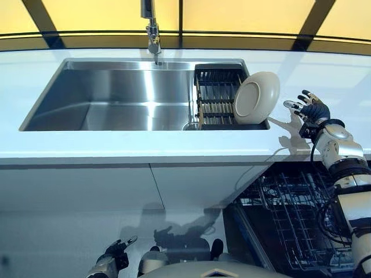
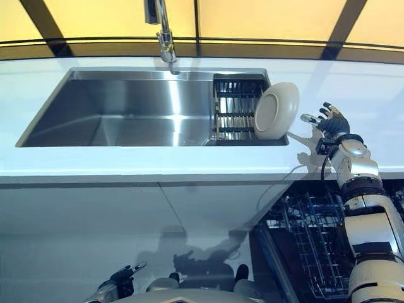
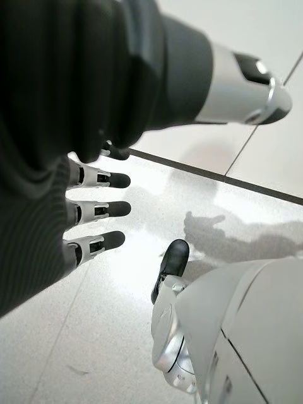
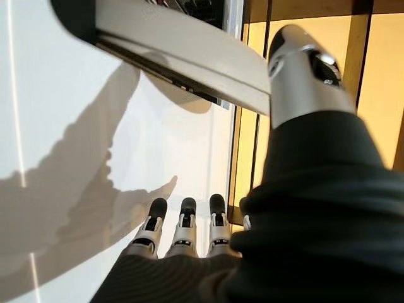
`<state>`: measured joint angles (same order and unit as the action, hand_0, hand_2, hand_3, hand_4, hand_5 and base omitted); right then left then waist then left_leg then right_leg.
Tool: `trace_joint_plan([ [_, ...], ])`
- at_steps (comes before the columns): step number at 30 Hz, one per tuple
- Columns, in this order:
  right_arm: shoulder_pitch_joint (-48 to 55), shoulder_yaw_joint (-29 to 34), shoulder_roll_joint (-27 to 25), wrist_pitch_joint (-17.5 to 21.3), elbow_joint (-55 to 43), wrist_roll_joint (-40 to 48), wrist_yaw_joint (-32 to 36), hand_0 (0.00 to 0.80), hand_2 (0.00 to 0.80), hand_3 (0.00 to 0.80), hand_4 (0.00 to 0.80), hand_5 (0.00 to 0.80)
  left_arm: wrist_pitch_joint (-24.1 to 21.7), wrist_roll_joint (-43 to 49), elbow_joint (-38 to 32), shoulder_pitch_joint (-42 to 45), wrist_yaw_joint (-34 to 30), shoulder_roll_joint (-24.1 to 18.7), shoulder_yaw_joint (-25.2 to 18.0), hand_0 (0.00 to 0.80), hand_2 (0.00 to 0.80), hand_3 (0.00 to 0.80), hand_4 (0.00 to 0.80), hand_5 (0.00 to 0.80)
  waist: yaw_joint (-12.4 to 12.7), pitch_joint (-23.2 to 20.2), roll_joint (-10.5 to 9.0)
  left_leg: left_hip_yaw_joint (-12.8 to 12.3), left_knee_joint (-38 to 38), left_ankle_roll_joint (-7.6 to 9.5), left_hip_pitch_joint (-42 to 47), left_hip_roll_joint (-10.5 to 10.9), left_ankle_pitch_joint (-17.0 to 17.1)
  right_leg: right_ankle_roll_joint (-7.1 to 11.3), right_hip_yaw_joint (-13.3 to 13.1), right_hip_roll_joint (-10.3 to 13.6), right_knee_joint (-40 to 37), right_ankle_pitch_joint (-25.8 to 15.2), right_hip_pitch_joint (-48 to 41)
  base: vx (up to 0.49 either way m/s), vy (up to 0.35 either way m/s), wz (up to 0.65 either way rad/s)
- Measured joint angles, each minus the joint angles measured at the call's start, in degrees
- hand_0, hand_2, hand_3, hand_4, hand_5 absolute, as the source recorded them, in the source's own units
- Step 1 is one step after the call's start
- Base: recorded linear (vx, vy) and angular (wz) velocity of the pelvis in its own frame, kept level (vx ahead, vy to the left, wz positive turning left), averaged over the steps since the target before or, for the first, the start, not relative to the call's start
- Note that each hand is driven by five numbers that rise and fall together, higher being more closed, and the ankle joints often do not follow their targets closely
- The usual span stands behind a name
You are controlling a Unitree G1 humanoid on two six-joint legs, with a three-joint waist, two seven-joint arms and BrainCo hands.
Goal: Take plates into dishwasher
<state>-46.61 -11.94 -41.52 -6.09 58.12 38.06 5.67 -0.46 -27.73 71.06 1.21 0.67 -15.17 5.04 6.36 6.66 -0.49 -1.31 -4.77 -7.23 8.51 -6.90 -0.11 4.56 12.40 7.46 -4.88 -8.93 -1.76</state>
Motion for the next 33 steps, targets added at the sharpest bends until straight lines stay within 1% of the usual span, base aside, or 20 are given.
trace_joint_plan([
  [4,-2.6,-0.04,0.11,-1.18,3.08,0.77,0.68,0.0,0.0,0.0,0.0,0.0,0.01,0.0,0.05,0.41,-0.48,0.0,0.0,0.0,0.0,0.0,0.0,0.0,1.29,-0.15,-0.08,0.77,0.0,0.04,-0.26,0.04,0.03,0.01,0.69,0.23,0.0,0.07,-0.17,0.034,0.03,0.08],
  [8,-3.39,-0.08,0.13,-2.67,3.5,0.83,1.12,0.0,0.0,0.0,0.0,0.0,-0.08,0.0,0.05,1.04,-0.67,0.0,0.0,0.0,0.0,0.0,0.0,0.0,2.61,-0.67,-0.2,1.39,0.0,0.1,-0.5,0.21,0.09,0.1,1.05,0.5,0.0,0.18,-0.19,0.029,0.024,0.07],
  [12,-4.42,-1.32,0.19,-3.3,4.37,0.83,1.45,0.0,0.0,0.0,0.0,0.0,-0.39,0.0,0.05,1.8,-0.65,0.0,-0.01,0.0,0.0,0.0,0.0,0.0,2.71,-0.87,-0.39,1.67,0.02,0.23,-0.9,0.37,0.19,0.26,1.58,0.79,0.01,0.22,-0.17,0.028,0.024,0.07],
  [19,-5.04,-1.34,0.34,-3.34,6.16,0.82,1.49,0.0,0.0,0.0,0.0,0.0,-1.3,-0.01,0.04,2.68,-0.62,0.0,-0.04,0.0,0.0,0.0,0.0,0.0,2.86,-0.88,-0.4,2.06,0.08,0.23,-1.16,0.48,0.22,0.28,2.05,0.82,0.0,0.27,-0.17,0.004,0.005,0.01],
  [28,-5.04,-2.22,0.46,-3.43,6.32,0.79,1.87,0.0,0.0,0.0,0.0,0.0,-1.62,-0.04,0.04,2.81,-0.62,0.0,-0.05,0.0,0.0,0.0,0.0,0.0,2.87,-0.81,-0.29,2.11,0.05,0.23,-1.25,0.3,0.22,0.28,2.1,0.87,-0.17,0.34,-0.1,0.0,0.0,0.0],
  [33,-5.49,-2.25,0.63,-4.39,6.39,0.8,2.62,0.0,0.0,0.0,0.0,0.0,-1.71,-0.09,0.04,3.0,-0.54,0.02,-0.05,0.0,0.0,0.0,0.0,0.0,2.97,-0.69,0.06,2.15,0.0,0.23,-1.34,0.29,0.21,0.31,2.11,0.91,-0.2,0.42,-0.02,-0.007,0.005,0.0],
])
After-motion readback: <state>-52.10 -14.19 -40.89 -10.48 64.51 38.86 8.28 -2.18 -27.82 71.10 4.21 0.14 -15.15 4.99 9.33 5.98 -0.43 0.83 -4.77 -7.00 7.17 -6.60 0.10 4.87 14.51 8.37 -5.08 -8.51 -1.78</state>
